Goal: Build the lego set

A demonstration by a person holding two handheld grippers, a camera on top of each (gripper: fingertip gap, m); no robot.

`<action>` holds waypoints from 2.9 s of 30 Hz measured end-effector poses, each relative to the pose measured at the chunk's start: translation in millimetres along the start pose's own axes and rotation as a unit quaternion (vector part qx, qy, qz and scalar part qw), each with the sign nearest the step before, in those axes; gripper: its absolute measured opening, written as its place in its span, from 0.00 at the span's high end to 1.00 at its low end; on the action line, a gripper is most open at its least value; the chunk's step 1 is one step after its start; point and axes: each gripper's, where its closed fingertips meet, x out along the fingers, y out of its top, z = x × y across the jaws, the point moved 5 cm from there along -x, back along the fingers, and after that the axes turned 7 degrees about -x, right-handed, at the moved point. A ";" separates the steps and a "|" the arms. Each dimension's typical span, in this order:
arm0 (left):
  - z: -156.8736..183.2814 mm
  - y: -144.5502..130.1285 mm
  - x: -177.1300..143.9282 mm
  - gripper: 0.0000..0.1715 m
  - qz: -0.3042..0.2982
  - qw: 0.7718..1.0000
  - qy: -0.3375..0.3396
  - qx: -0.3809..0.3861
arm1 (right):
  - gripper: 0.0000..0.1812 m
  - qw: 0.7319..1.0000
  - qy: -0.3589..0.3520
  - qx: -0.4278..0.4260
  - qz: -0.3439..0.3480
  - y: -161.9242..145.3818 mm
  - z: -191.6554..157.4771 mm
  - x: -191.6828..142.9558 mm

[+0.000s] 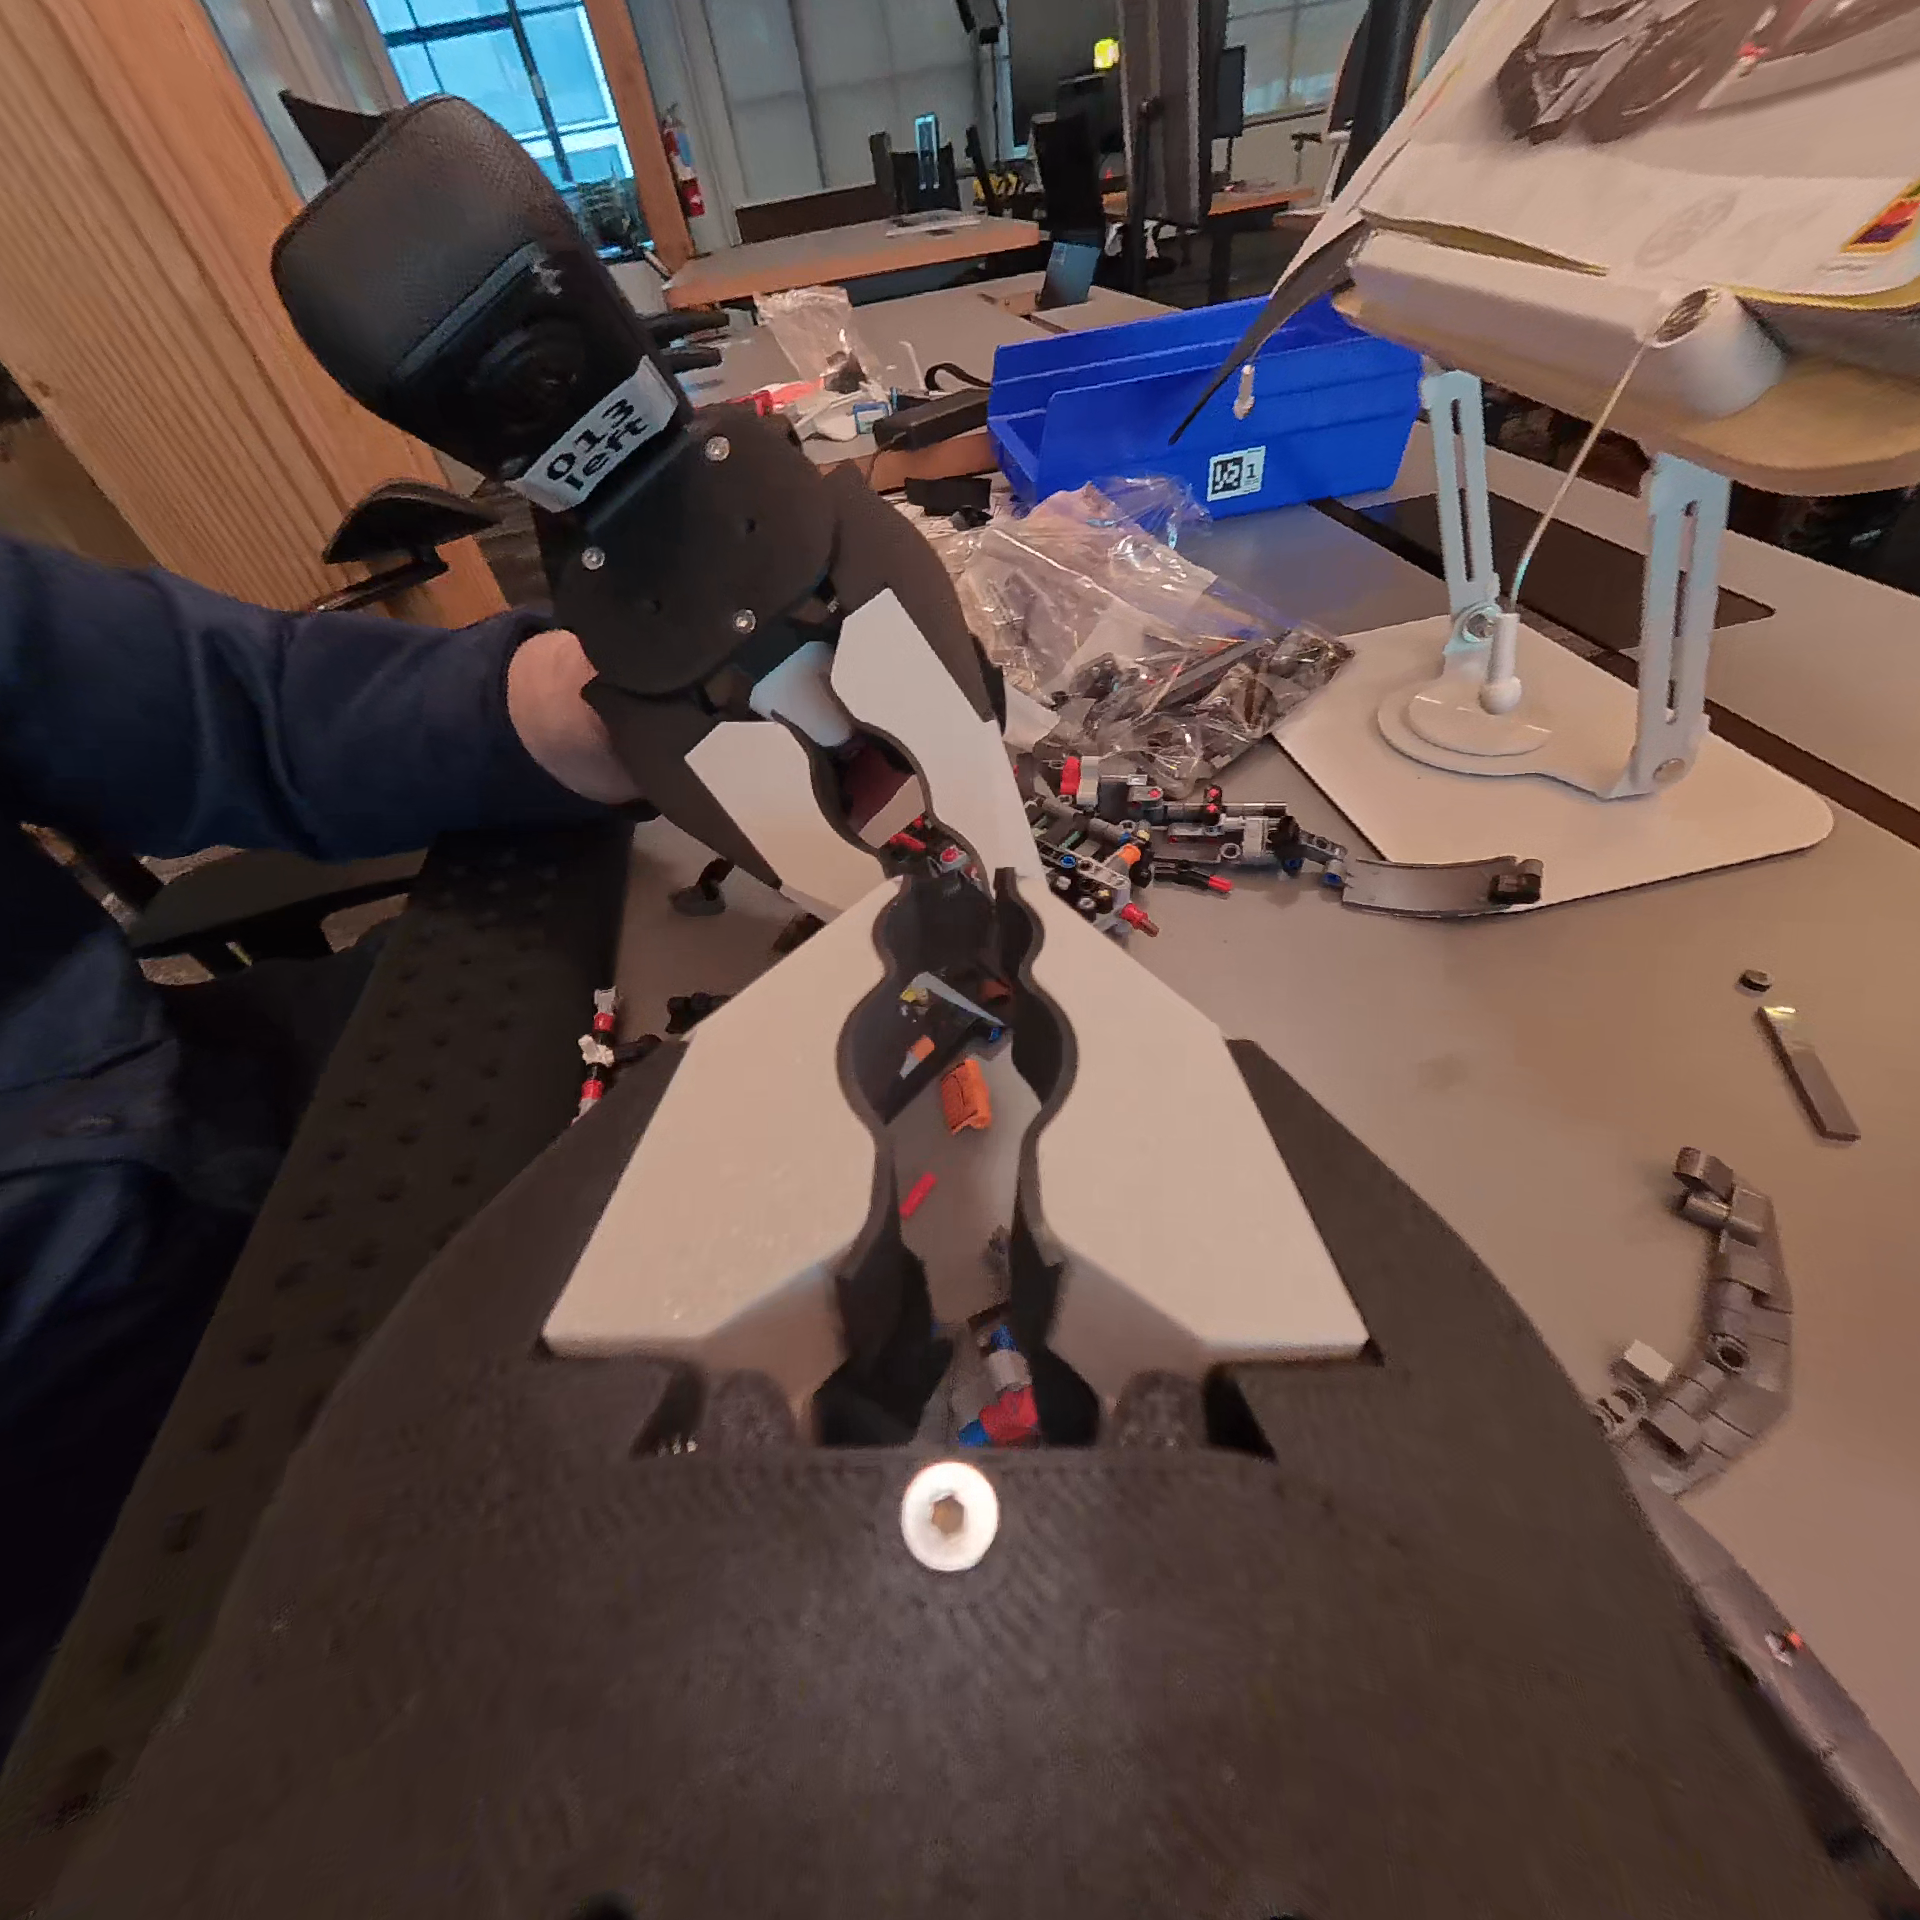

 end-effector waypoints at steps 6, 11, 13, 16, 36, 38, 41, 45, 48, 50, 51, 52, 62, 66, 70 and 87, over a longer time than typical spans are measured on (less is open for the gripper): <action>3.7 -4.4 3.5 0.96 -0.020 1.000 -0.004 0.014 | 0.95 1.000 0.005 -0.008 -0.021 -4.9 -1.8 2.2; 4.2 -3.1 2.1 0.96 -0.016 1.000 -0.012 0.009 | 0.92 1.000 0.010 -0.004 -0.010 -4.2 -2.3 3.0; 5.2 -2.4 2.5 0.96 -0.014 1.000 -0.015 0.006 | 0.91 1.000 0.012 -0.016 -0.017 -5.2 -4.1 3.6; 5.2 -4.0 3.6 0.96 -0.023 1.000 -0.004 0.019 | 0.91 0.999 0.013 -0.028 -0.028 -7.3 -6.2 5.5; 6.1 4.9 6.1 0.96 0.003 1.000 0.025 0.017 | 0.90 0.996 -0.043 -0.065 -0.036 -3.3 -1.4 -1.0; 8.9 5.7 4.7 0.96 0.011 1.000 0.004 0.013 | 0.90 0.998 -0.024 -0.059 -0.028 -1.9 -4.4 -2.1; 11.5 6.5 5.4 0.93 0.022 0.999 -0.027 -0.009 | 0.90 0.998 -0.002 -0.053 -0.017 -1.2 -7.3 -3.1; 14.1 6.5 5.3 0.94 0.029 0.999 -0.031 0.007 | 0.90 0.998 0.016 -0.053 -0.002 1.7 -11.2 -3.7; 16.8 8.3 5.7 0.94 0.019 0.999 -0.016 0.028 | 0.90 0.998 0.017 -0.052 0.004 2.1 -11.0 -4.4; 18.5 10.3 4.7 0.95 0.020 0.999 -0.019 0.031 | 0.90 0.999 0.026 -0.046 0.014 3.4 -11.4 -5.4; 17.9 9.4 4.4 0.96 0.017 0.999 -0.019 0.031 | 0.90 0.998 0.035 -0.042 0.020 3.7 -12.6 -5.3; 18.3 7.9 4.4 0.96 0.012 0.999 -0.024 0.033 | 0.91 0.998 0.045 -0.037 0.024 3.9 -14.1 -4.8; 24.9 7.5 5.8 0.94 0.000 0.997 -0.005 0.083 | 0.96 0.996 0.080 0.012 0.041 5.1 -13.8 -6.2; 29.4 7.6 10.1 0.93 -0.026 0.991 0.028 0.127 | 0.96 0.996 0.081 0.032 0.035 2.7 -10.5 -6.2; 27.0 7.3 9.5 0.93 -0.026 0.992 0.033 0.122 | 0.96 0.996 0.071 0.033 0.029 2.7 -9.6 -5.5; 22.8 14.3 0.6 0.89 0.006 0.998 -0.001 0.061 | 0.97 0.999 0.018 -0.013 -0.033 -8.9 -6.9 4.7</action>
